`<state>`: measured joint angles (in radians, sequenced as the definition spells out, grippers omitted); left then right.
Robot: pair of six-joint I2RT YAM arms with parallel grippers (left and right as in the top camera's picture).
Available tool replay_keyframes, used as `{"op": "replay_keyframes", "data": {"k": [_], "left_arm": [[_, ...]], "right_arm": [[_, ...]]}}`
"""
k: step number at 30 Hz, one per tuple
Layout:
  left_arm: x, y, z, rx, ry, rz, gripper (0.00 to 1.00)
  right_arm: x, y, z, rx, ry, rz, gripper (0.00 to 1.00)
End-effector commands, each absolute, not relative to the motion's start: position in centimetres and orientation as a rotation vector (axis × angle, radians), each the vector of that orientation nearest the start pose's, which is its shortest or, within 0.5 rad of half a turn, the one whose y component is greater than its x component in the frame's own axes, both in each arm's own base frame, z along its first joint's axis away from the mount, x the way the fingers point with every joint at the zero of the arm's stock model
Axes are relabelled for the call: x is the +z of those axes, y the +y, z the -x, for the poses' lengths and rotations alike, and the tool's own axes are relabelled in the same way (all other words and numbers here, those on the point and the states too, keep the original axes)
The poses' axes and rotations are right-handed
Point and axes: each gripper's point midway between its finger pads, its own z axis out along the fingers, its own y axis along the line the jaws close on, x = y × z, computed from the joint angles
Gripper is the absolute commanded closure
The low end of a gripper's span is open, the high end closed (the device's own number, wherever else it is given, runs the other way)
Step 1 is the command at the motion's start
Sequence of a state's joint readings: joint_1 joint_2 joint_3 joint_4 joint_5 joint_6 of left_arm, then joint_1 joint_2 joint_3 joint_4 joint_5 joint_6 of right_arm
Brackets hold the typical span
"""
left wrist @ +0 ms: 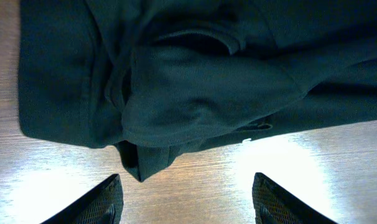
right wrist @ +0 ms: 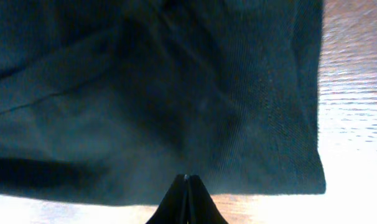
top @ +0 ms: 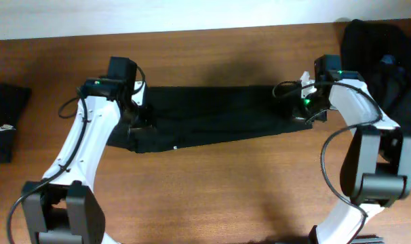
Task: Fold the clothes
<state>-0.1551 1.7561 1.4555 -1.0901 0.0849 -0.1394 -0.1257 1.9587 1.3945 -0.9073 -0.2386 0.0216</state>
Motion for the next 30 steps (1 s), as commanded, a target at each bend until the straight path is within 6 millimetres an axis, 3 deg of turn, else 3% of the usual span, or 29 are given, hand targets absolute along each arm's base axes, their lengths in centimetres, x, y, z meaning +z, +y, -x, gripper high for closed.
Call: {"op": "replay_keyframes", "data": {"k": [1, 16, 30], "left_arm": [[10.3, -7.1, -35.3, -0.157, 2.993, -0.019, 0.34], [5.7, -7.0, -35.2, -0.158, 2.981, -0.021, 0.34], [4.5, -5.9, -36.6, -0.038, 2.949, -0.061, 0.34]], "right_arm": [[2.2, -1.1, -37.9, 0.337, 3.048, -0.211, 0.96], [-2.2, -1.1, -36.6, 0.316, 3.117, -0.219, 0.96], [-2.3, -1.1, -36.4, 0.317, 3.122, -0.221, 0.96]]}}
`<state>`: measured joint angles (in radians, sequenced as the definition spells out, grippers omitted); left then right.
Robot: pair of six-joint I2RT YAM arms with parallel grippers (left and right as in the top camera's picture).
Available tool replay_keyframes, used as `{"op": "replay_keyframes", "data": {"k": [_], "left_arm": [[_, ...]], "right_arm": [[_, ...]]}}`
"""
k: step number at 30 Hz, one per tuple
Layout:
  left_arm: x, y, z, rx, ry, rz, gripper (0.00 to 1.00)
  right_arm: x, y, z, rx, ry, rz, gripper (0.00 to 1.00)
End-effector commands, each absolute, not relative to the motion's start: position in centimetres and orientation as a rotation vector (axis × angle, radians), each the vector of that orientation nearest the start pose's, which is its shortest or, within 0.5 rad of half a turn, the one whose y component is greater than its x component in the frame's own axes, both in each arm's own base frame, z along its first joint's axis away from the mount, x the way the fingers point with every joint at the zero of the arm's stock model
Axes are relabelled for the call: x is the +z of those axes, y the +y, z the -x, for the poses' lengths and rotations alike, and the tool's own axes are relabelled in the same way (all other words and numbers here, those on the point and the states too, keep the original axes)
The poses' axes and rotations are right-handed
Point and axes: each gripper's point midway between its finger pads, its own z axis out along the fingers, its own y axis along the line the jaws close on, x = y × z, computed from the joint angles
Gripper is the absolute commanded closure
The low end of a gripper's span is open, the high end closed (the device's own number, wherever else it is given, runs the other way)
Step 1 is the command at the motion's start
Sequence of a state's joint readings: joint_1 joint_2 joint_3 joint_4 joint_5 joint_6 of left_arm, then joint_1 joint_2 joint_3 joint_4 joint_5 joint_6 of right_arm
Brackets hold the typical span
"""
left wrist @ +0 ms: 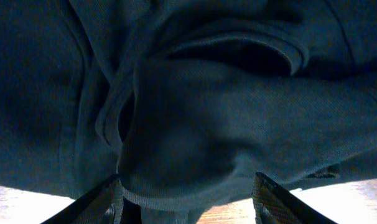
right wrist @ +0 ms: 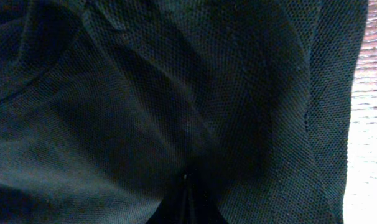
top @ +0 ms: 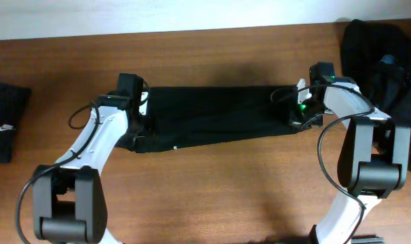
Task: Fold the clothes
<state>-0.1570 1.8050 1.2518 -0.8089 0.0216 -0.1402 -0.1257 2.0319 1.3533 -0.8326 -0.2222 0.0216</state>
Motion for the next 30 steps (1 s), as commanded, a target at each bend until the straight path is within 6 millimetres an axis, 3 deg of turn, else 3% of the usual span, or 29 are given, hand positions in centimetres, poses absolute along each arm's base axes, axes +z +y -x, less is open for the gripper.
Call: {"op": "replay_keyframes", "data": {"k": [1, 19, 25, 30], "left_arm": [[4.5, -5.9, -36.7, -0.037, 2.943, -0.069, 0.34], [4.1, -5.0, -37.6, 0.041, 2.918, -0.073, 0.35], [2.7, -5.0, -37.3, 0.048, 2.957, -0.076, 0.35], [2.1, -5.1, -37.1, 0.04, 2.973, -0.078, 0.6]], "right_arm": [[-2.3, -1.1, -36.4, 0.317, 3.122, -0.221, 0.96], [-2.3, -1.1, -36.2, 0.318, 3.129, -0.222, 0.95], [-2.3, -1.1, -36.1, 0.319, 3.133, -0.223, 0.94], [-2.3, -1.1, -36.1, 0.319, 3.132, -0.223, 0.9]]}}
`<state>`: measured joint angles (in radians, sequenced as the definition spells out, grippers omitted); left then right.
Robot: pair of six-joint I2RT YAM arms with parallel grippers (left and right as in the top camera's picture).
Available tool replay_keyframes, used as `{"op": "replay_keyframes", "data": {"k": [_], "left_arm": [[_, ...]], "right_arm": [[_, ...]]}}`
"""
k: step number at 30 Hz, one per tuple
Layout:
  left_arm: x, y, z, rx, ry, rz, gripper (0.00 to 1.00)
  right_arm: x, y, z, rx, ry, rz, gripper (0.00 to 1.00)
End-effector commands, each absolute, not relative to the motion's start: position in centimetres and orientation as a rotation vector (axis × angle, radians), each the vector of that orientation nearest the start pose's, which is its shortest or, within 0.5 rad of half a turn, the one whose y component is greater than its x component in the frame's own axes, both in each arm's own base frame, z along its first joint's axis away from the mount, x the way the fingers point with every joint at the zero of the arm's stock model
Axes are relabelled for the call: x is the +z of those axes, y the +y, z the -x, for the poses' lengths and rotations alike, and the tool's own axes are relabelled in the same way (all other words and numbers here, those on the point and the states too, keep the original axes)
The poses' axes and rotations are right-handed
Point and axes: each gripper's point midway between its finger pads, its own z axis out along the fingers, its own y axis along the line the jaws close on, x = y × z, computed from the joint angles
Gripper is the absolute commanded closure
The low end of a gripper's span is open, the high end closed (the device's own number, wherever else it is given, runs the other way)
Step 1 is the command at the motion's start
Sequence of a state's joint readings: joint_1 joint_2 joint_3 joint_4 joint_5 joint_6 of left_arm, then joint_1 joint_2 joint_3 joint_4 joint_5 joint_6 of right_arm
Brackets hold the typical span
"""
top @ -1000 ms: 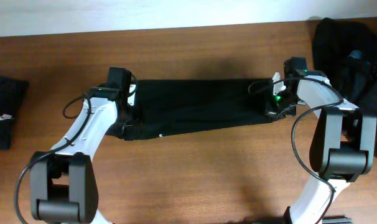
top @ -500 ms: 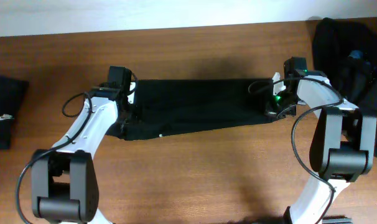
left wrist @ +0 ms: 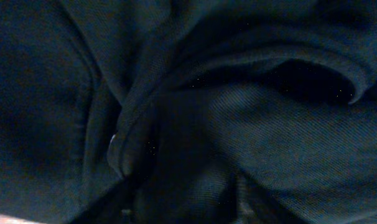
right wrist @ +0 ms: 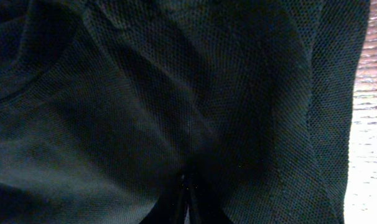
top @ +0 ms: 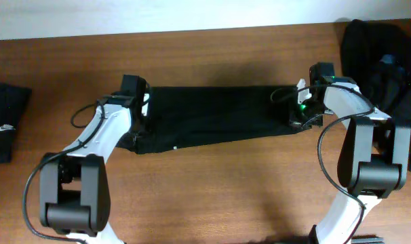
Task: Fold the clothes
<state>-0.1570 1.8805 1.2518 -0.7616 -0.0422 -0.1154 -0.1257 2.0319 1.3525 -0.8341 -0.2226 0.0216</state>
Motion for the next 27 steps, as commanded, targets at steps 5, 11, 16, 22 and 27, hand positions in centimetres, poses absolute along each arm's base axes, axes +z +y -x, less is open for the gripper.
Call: {"op": "replay_keyframes", "data": {"k": [5, 11, 16, 22, 27], "left_arm": [[2.4, -5.1, -37.1, 0.04, 2.973, -0.078, 0.92], [3.9, -5.2, -37.8, 0.041, 2.97, -0.077, 0.94], [5.6, -5.4, -39.0, 0.033, 2.94, -0.074, 0.94], [6.1, -5.6, -40.1, 0.019, 2.899, -0.071, 0.85], [6.5, -5.9, -41.5, 0.002, 2.838, -0.068, 0.83]], "right_arm": [[-2.3, -1.1, -36.1, 0.319, 3.133, -0.223, 0.89], [-2.3, -1.1, -36.1, 0.318, 3.132, -0.223, 0.89], [-2.3, -1.1, -36.1, 0.318, 3.132, -0.223, 0.89], [-2.3, -1.1, -36.2, 0.318, 3.129, -0.222, 0.89], [-2.3, -1.1, -36.2, 0.318, 3.129, -0.222, 0.89]]}}
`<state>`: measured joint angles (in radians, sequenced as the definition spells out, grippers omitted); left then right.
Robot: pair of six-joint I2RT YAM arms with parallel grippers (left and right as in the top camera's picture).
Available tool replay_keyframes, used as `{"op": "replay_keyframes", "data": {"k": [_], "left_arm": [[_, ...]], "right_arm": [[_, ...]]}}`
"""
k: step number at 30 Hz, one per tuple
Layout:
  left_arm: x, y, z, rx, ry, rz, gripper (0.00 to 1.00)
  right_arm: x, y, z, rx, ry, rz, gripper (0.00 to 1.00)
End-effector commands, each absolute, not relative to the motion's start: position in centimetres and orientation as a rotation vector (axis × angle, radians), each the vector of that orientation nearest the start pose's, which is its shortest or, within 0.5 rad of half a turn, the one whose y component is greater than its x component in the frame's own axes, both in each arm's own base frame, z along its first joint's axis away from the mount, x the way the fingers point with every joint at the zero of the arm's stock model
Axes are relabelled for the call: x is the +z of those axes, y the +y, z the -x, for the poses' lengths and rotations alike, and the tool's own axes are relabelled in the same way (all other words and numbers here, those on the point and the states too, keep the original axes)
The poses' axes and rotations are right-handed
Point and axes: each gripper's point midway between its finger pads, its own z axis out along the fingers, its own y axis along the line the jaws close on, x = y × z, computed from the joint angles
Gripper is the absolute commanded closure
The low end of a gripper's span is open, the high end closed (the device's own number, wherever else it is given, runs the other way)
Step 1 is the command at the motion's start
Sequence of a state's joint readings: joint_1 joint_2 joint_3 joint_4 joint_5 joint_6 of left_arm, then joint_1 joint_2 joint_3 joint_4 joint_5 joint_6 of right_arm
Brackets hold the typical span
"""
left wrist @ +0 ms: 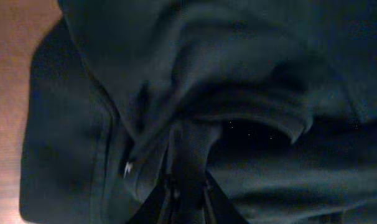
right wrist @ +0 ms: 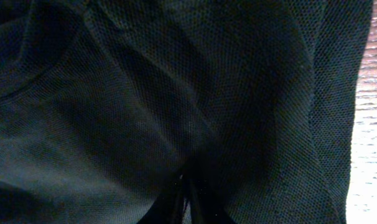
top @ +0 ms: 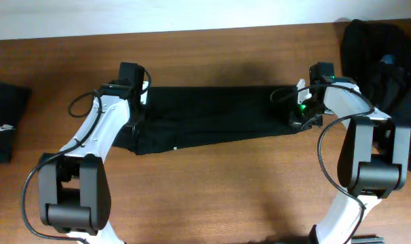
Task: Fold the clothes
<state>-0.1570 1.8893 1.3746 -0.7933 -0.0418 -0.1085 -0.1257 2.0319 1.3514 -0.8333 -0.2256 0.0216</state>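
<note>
A black garment (top: 219, 112) lies stretched in a long band across the wooden table (top: 212, 196). At its left end my left gripper (top: 133, 116) is shut on a raised fold of the cloth; the left wrist view has the jaws (left wrist: 187, 186) pinched together on that fold, with rumpled layers (left wrist: 251, 74) beyond. At the band's right end my right gripper (top: 299, 112) is shut on the cloth, and the right wrist view is nearly filled by dark knit (right wrist: 145, 93) around the closed fingertips (right wrist: 187, 186).
A folded black garment with a white logo (top: 5, 125) lies at the far left edge. A heap of dark clothes (top: 385, 54) sits at the back right corner. Bare wood shows left of the cloth (left wrist: 14, 112) and right of it (right wrist: 372, 124).
My left gripper, then pressed into the cloth with its fingers apart, is now shut on a fold and stands a little farther back, with table wood showing at the left. The right gripper is unchanged.
My left gripper stood open over the garment's left front edge while the right was shut at the right end. Then the left was lower, open around a bulge of cloth, then buried in the folds. Now it pinches a fold, the right still holding.
</note>
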Motion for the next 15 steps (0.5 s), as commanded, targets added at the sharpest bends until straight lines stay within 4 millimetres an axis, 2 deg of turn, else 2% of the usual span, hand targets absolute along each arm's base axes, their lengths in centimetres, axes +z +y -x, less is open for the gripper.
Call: {"op": "replay_keyframes", "data": {"k": [1, 6, 8, 10, 13, 15], "left_arm": [[6.7, -5.9, -41.9, -0.001, 2.823, -0.066, 0.83], [7.2, -6.2, -43.4, -0.013, 2.755, -0.064, 0.81], [7.5, -6.3, -44.0, -0.018, 2.728, -0.062, 0.77], [7.8, -6.4, -44.6, -0.023, 2.701, -0.061, 0.64], [8.4, -6.6, -45.8, -0.032, 2.648, -0.058, 0.6], [9.1, -6.5, -46.5, -0.035, 2.62, -0.053, 0.53]], "right_arm": [[-2.3, -1.1, -36.2, 0.317, 3.129, -0.222, 0.89], [-2.3, -1.1, -36.2, 0.318, 3.129, -0.222, 0.89], [-2.3, -1.1, -36.2, 0.318, 3.129, -0.222, 0.89], [-2.3, -1.1, -36.2, 0.318, 3.129, -0.222, 0.89], [-2.3, -1.1, -36.2, 0.318, 3.129, -0.222, 0.9], [-2.3, -1.1, -36.2, 0.318, 3.13, -0.223, 0.9]]}}
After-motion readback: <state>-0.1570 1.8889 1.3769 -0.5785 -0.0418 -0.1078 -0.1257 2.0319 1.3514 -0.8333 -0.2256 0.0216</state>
